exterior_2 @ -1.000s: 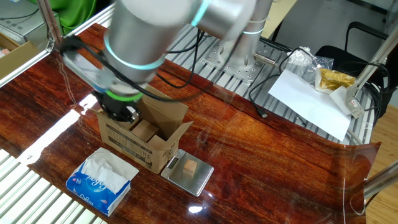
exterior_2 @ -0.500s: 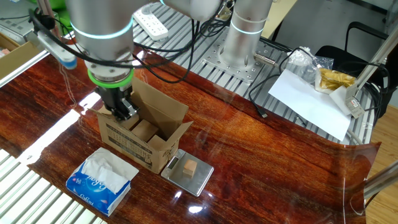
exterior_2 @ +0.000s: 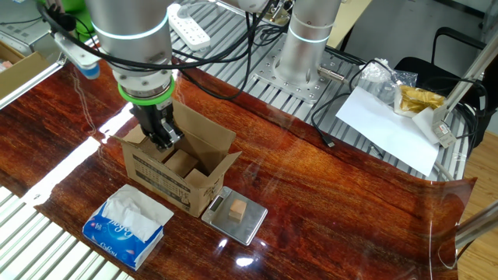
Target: Open a box
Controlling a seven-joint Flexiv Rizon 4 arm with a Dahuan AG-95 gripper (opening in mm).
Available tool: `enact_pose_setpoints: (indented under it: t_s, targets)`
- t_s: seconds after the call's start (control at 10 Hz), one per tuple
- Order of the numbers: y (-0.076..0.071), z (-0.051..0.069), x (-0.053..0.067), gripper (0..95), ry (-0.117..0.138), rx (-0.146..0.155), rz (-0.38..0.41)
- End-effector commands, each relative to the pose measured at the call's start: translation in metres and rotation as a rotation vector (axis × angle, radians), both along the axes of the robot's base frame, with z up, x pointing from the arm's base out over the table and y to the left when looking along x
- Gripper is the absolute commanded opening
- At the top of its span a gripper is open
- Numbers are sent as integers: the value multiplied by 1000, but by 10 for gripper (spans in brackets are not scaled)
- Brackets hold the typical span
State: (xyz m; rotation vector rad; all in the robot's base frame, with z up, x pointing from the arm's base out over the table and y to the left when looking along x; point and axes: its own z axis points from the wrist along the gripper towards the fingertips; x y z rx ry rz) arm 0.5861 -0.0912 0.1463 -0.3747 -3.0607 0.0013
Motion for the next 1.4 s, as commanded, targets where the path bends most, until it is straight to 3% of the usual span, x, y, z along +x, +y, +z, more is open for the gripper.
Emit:
enact_pose_setpoints:
  t_s: [0.1, 0.2, 0.5, 0.8, 1.0, 1.4]
  targets:
    - [0, 0, 1, 0, -6, -5, 14]
    - [0, 0, 1, 0, -13, -1, 14]
    - [0, 0, 1, 0, -2, 15, -9]
    - [0, 0, 1, 0, 20, 66, -54]
    - [0, 0, 1, 0, 25, 83, -71]
    - [0, 0, 1, 0, 25, 87, -67]
